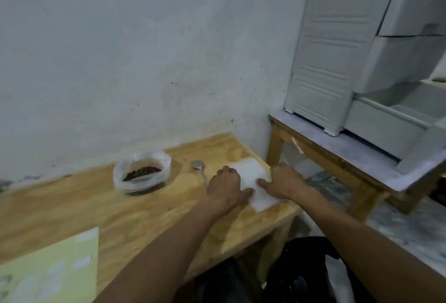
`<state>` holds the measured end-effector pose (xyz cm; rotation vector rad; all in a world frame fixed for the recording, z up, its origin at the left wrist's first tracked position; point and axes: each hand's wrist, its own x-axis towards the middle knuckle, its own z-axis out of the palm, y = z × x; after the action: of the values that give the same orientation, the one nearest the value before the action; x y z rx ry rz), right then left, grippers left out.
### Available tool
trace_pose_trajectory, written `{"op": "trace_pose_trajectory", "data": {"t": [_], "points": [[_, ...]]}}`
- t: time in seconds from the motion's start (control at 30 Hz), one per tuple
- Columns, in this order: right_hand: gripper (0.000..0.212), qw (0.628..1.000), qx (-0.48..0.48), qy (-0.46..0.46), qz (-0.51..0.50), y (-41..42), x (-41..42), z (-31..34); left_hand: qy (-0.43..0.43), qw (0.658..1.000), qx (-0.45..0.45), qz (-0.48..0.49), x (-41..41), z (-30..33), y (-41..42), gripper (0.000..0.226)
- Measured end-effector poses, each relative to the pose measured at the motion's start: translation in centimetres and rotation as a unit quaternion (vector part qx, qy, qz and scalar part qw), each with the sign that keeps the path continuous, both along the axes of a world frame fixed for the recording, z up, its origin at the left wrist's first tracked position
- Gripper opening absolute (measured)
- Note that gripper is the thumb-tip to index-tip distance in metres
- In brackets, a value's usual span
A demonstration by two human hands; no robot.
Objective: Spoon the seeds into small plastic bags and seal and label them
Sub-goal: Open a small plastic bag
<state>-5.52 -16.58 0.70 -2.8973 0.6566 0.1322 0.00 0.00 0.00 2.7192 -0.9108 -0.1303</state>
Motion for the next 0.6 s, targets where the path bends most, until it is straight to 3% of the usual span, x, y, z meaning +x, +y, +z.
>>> {"op": "trace_pose_trajectory", "data": {"t": [0.17, 0.27, 0.37, 0.47, 0.6], "points": [[0.051, 0.998, 0.043, -0.046, -0.025, -0.8, 0.1, -0.6, 0.038, 0.996, -0.069, 0.033, 0.2, -0.9, -1.2, 0.051], [0.046, 0.992, 0.091, -0.079, -0.047, -1.1, 0.3, -0.6, 0.062, 0.986, -0.138, 0.068, 0.2, -1.3, -1.5, 0.063], [0.051, 0.974, 0.174, -0.119, -0.085, -1.8, 0.5, -0.8, 0.120, 0.953, -0.246, 0.130, 0.8, -1.7, -1.8, 0.076], [0.051, 0.952, 0.248, -0.147, -0.105, -2.4, 1.0, -0.5, 0.185, 0.910, -0.319, 0.188, 1.7, -1.7, -1.8, 0.064], [0.032, 0.942, 0.275, -0.156, -0.110, -3.4, 1.2, 0.0, 0.203, 0.894, -0.339, 0.209, 3.0, -1.5, -0.9, 0.040]]}}
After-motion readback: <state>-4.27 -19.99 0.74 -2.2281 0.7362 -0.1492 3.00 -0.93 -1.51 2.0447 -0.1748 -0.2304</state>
